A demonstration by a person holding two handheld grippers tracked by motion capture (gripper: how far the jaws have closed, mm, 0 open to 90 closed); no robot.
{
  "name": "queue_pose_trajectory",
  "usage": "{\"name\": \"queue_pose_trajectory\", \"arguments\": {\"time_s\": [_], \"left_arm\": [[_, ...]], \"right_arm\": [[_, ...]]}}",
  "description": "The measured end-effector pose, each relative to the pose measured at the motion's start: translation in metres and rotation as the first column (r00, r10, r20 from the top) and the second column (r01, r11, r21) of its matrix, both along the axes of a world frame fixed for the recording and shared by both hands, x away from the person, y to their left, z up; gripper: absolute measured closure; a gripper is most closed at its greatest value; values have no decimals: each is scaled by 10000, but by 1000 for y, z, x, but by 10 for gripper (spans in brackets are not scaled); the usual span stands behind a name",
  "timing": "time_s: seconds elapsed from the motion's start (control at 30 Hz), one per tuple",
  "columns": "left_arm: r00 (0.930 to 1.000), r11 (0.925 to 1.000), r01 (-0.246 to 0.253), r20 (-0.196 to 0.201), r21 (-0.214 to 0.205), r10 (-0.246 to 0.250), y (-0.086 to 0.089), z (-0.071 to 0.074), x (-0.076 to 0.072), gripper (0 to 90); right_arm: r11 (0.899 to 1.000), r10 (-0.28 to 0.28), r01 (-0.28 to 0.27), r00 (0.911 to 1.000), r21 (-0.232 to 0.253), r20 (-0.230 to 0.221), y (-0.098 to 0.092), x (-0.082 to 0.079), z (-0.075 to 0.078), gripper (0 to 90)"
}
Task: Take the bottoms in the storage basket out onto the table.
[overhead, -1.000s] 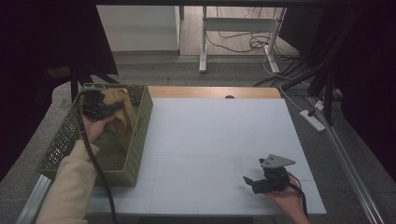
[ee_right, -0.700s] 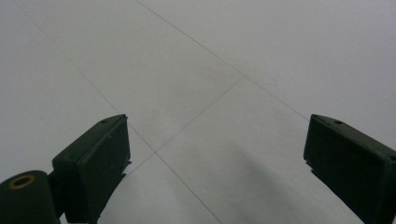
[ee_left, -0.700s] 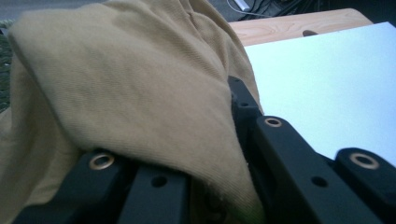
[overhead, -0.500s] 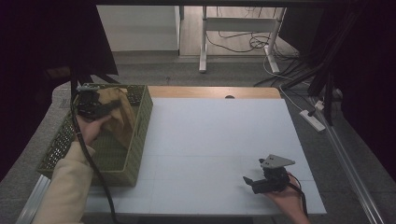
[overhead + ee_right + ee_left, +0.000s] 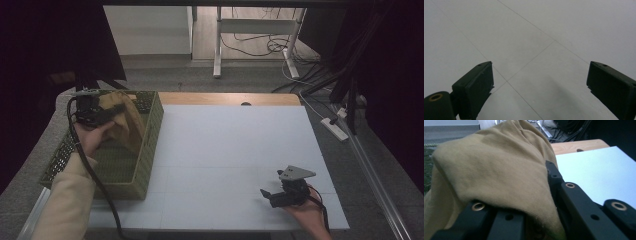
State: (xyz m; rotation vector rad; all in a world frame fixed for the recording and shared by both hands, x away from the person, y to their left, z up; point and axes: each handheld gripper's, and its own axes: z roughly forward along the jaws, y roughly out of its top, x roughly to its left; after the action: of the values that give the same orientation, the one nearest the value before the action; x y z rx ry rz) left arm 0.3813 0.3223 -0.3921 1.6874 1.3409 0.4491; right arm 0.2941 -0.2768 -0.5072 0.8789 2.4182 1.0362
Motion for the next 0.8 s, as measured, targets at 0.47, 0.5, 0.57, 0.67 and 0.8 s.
{"name": "queue_pose_trajectory", "arguments": {"time_s": [0.47, 0.5, 0.57, 0.67, 0.8], "left_arm": [[9993, 9995, 42, 383, -300, -31, 3, 12, -8, 813], [9991, 9995, 45, 411, -320, -32, 3, 13, -9, 813], [9989, 9992, 59, 465, -396, -41, 4, 14, -10, 813], [9984, 9991, 79, 555, -419, -56, 4, 17, -12, 813], [9979, 9988, 109, 645, -471, -79, 3, 20, -13, 813]], "right_arm": [[10000, -16, 16, 10000, -6, 21, 0, 0, 0, 70], [10000, -19, 19, 10000, -5, 26, 0, 0, 0, 70], [10000, -13, 13, 10000, -4, 24, 0, 0, 0, 70], [10000, -15, 15, 10000, -20, 20, 0, 0, 0, 70], [10000, -23, 23, 10000, -24, 24, 0, 0, 0, 70]]}}
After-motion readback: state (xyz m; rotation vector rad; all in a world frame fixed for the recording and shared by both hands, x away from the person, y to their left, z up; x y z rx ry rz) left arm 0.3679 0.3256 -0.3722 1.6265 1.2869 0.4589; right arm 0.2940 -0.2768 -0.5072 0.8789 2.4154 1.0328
